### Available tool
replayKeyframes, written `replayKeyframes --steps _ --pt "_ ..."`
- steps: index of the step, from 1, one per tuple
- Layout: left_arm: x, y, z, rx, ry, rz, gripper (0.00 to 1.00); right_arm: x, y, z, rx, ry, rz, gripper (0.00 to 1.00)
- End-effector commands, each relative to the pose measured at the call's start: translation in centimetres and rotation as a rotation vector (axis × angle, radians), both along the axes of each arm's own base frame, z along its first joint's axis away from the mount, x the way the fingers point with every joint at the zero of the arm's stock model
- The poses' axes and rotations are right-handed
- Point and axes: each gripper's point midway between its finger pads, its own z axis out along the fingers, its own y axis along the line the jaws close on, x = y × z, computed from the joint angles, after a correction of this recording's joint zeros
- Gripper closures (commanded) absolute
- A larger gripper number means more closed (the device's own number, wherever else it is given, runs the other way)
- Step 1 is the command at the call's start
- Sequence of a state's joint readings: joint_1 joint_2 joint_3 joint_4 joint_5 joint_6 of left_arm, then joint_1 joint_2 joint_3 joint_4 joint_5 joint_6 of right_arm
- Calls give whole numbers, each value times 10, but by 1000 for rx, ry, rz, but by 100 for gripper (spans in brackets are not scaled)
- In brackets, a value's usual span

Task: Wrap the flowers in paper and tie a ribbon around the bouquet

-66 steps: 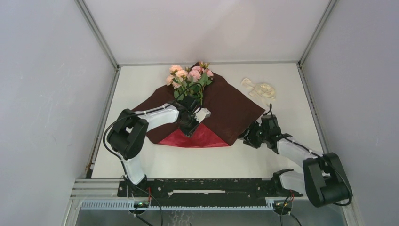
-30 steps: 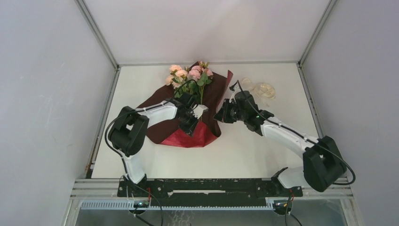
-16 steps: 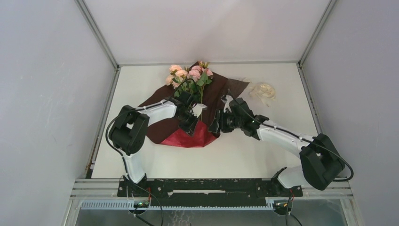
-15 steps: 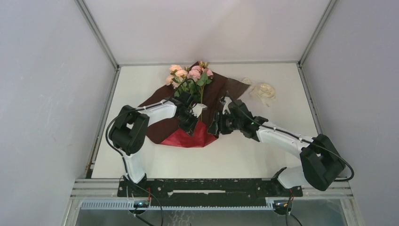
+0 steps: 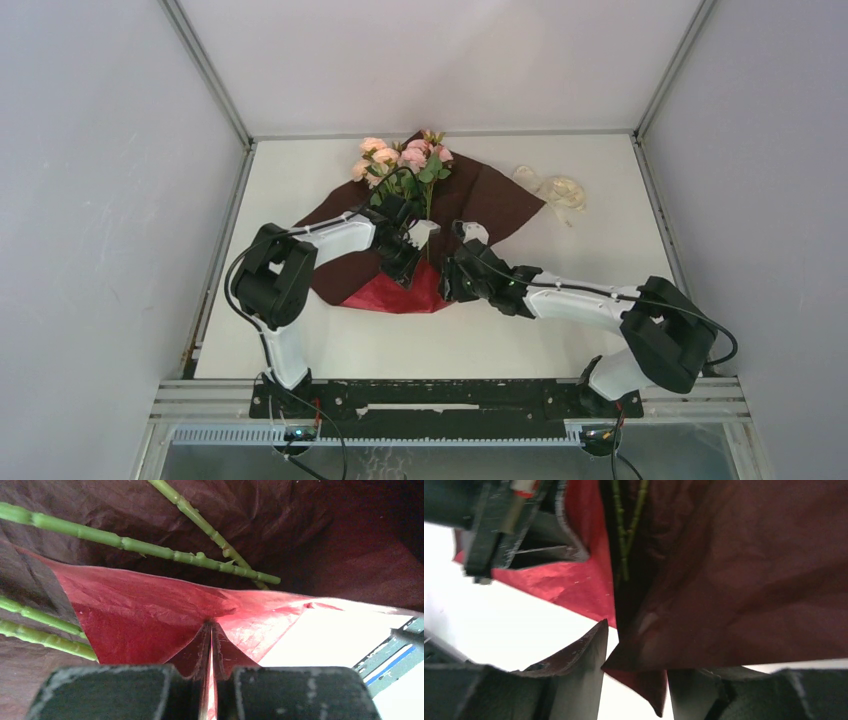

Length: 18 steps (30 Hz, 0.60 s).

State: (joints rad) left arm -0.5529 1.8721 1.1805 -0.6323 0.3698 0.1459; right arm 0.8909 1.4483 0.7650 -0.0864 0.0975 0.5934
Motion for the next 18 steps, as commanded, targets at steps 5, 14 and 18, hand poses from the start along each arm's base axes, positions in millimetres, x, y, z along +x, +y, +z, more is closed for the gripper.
replayKeyframes --steps 5,14,18 --pt "0 2 -16 29 16 2 92 15 -41 2 -43 -28 -245 40" --pt "1 3 -15 33 10 0 93 5 -9 -20 124 96 -221 36" --pt "-1 4 -15 35 11 -2 92 16 -8 -21 118 43 -241 42"
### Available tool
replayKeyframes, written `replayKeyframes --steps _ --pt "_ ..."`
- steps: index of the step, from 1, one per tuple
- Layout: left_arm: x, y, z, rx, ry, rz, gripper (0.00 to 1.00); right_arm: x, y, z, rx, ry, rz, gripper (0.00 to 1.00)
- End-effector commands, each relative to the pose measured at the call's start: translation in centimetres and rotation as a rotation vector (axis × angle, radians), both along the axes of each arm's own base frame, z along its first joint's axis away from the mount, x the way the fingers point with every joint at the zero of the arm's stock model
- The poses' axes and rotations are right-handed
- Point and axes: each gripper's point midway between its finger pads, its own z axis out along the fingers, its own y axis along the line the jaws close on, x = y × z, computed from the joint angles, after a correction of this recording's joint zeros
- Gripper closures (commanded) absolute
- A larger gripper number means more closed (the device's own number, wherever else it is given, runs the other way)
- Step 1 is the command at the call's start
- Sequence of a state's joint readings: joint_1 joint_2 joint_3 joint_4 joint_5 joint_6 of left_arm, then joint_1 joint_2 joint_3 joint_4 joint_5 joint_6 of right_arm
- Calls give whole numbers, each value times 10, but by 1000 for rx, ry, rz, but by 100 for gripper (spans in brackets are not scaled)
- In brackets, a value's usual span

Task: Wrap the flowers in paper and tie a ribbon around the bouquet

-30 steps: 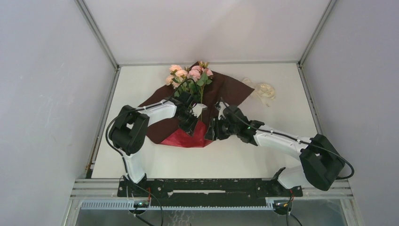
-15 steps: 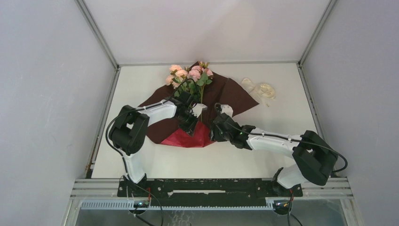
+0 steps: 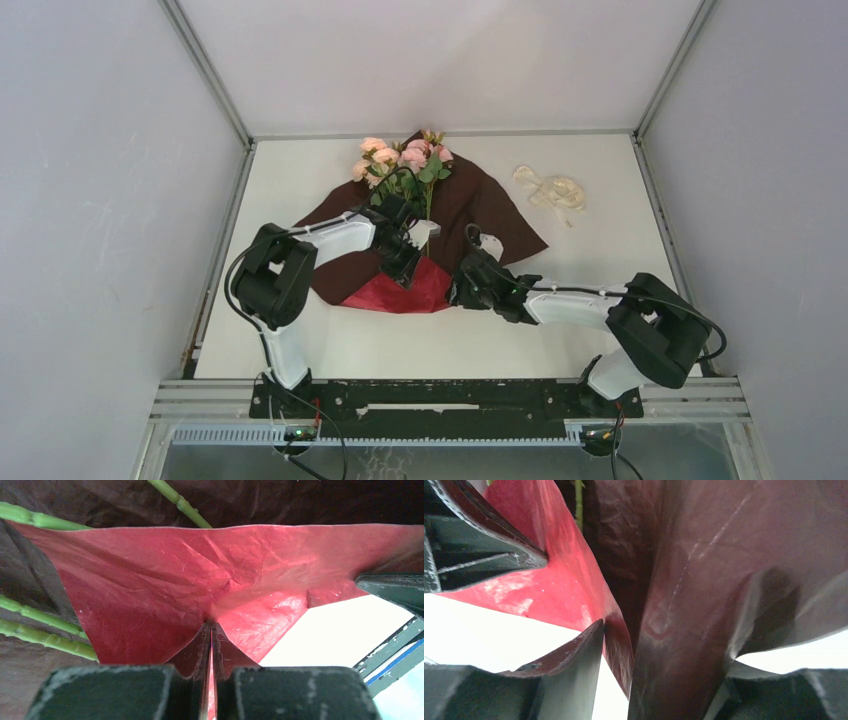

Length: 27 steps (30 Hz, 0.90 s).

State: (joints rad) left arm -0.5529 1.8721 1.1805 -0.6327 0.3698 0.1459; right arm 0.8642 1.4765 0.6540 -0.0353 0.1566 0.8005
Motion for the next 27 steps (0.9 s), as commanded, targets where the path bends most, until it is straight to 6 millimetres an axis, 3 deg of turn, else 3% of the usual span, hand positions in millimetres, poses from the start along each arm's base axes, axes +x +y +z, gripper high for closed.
replayKeyframes --steps 1,6,11,19,23,27 --pt "0 4 -15 34 9 -2 92 24 15 19 78 -98 -41 45" --pt "1 3 -14 34 8 -1 92 33 3 23 -127 -188 -40 65" --pt "1 3 -15 37 12 -2 93 40 10 47 -344 -307 34 80" --pt "5 4 -11 14 13 11 93 45 56 67 -538 -472 290 95" --pt "6 6 -12 4 33 28 93 43 85 64 -525 -509 403 95" --pt "6 6 -10 -37 63 49 92 37 102 49 -482 -492 479 95"
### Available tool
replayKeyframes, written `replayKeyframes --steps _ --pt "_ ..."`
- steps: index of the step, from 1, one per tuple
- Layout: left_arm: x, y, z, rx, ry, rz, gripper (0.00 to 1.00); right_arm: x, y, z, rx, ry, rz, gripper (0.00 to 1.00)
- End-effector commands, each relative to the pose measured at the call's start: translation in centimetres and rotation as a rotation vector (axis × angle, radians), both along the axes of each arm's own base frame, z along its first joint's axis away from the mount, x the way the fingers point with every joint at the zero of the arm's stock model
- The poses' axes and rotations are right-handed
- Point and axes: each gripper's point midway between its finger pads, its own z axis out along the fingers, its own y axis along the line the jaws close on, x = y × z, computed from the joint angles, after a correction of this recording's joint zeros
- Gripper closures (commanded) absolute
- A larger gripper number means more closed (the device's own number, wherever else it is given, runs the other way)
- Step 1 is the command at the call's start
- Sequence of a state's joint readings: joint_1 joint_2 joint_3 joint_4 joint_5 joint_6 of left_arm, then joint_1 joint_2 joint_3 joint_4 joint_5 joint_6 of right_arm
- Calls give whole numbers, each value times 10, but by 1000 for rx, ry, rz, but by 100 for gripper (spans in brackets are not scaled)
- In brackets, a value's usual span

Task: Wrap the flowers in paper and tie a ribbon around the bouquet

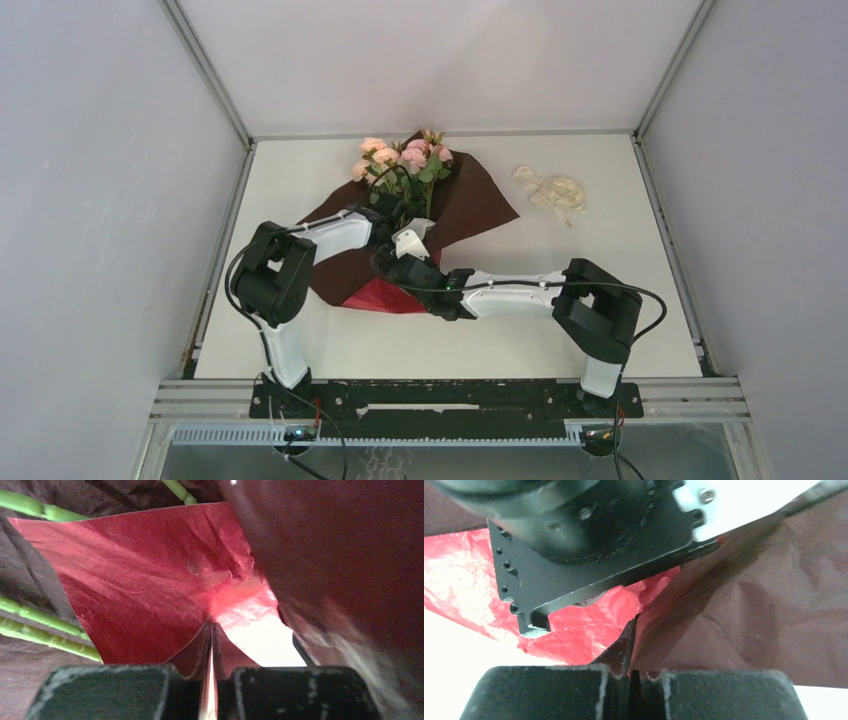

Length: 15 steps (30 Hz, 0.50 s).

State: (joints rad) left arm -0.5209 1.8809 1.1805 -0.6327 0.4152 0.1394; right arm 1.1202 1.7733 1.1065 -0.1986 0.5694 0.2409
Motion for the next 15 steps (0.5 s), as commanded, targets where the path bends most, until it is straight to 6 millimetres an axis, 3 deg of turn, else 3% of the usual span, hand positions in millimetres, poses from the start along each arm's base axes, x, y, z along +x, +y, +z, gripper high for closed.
replayKeyframes --steps 1,5,15 --pt "5 2 -7 -24 40 29 91 0 33 4 34 -12 131 95" --pt "6 -5 7 -121 64 43 79 -1 46 -13 43 5 172 95" --pt "25 4 45 -263 60 135 46 -5 38 -52 -26 72 172 95"
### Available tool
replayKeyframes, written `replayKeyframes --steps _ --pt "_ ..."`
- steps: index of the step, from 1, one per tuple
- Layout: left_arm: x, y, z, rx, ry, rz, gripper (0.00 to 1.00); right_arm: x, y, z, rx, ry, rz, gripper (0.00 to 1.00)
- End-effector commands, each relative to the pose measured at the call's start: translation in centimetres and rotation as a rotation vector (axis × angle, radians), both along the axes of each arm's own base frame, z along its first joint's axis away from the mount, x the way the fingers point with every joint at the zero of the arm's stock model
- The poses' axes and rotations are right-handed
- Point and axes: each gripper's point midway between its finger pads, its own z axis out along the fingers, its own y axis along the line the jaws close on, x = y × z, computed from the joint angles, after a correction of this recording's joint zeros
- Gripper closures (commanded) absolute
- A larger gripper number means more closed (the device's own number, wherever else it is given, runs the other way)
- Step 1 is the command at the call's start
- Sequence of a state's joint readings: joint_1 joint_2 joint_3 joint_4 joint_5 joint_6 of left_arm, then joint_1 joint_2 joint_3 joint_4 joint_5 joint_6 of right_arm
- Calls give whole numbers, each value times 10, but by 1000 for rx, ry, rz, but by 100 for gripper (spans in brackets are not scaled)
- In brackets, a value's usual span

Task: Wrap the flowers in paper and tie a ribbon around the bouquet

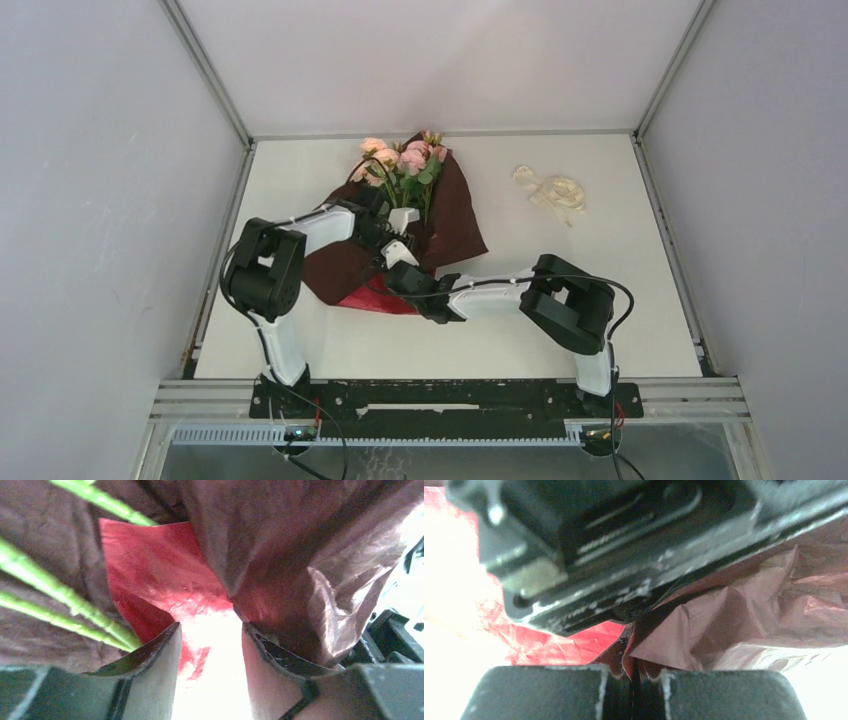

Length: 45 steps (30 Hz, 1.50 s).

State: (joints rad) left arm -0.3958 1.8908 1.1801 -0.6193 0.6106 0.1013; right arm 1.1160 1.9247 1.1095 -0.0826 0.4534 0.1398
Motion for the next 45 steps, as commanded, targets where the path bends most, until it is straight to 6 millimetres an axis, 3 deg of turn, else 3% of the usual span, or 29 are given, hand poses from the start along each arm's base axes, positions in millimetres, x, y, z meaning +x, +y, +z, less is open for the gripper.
replayKeyframes --steps 1,8,12,19,24,28,33,39,42,45 --pt "16 0 39 -96 -60 36 44 -1 16 -1 29 17 34 95" --pt "49 22 94 -65 -290 34 31 -7 12 -12 -34 33 37 95" --pt "53 4 119 -147 -293 15 18 -10 17 -12 -41 27 56 94" --pt "50 -32 103 -134 -234 -56 10 -11 14 -16 -65 26 53 94" --pt "51 -40 114 -166 -271 -85 8 -13 12 -20 -85 30 67 93" --pt "47 -40 93 -58 -279 -120 1 -13 12 -21 -91 27 66 93" --pt "53 -33 67 32 -257 -97 2 -13 12 -22 -95 26 68 93" --pt "52 -35 61 90 -320 -138 7 -14 7 -25 -120 27 67 93" --pt "49 -38 58 75 -289 -141 19 -14 5 -26 -129 28 64 93" --pt "39 -43 57 40 -238 -155 38 -13 4 -26 -137 24 64 93"
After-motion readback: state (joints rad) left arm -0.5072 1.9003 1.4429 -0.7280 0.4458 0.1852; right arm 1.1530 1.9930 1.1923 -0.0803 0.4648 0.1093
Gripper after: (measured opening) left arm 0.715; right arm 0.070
